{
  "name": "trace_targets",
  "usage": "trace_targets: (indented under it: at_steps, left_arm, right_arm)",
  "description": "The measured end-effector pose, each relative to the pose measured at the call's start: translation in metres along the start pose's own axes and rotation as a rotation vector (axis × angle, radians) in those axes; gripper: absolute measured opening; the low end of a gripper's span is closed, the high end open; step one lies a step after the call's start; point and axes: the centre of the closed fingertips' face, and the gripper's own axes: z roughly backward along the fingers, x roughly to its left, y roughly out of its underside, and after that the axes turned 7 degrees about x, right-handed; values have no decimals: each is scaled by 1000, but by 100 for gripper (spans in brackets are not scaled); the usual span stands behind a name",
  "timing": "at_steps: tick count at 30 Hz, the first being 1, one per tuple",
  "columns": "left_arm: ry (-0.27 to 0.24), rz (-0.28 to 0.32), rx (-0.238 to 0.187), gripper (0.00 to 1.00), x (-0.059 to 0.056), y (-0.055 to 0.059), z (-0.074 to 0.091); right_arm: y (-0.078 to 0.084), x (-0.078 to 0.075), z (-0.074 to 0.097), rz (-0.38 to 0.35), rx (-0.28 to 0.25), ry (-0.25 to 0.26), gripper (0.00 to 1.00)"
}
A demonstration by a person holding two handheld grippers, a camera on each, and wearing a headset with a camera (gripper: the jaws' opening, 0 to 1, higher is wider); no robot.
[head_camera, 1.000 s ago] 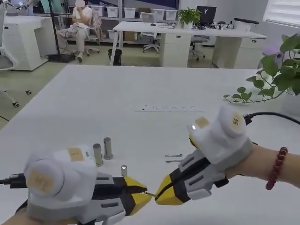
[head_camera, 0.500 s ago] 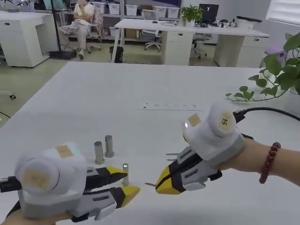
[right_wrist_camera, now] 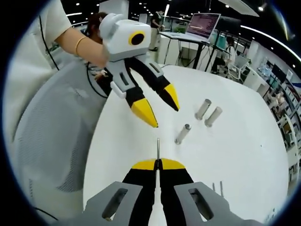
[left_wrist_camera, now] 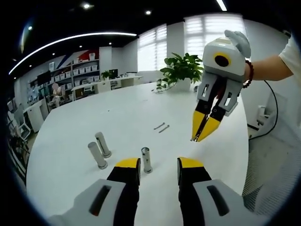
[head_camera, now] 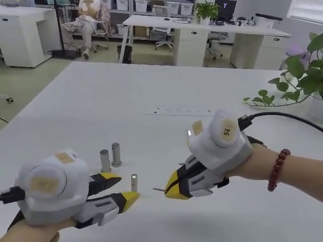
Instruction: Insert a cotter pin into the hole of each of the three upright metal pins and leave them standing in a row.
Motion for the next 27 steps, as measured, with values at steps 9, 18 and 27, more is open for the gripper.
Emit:
trace_targets:
  at_steps: [9, 18, 27]
  left_arm:
    - [-18, -9, 28, 28, 6, 3, -15]
    - [-56, 16, 59, 26, 14, 10, -31]
    - [-67, 10, 76, 21, 18, 14, -44]
  right_arm:
    - [4, -12, -10, 4, 44, 42, 3]
    - [9, -26, -17, -21, 80, 70, 3]
    - [12, -35, -24, -28, 95, 81, 3]
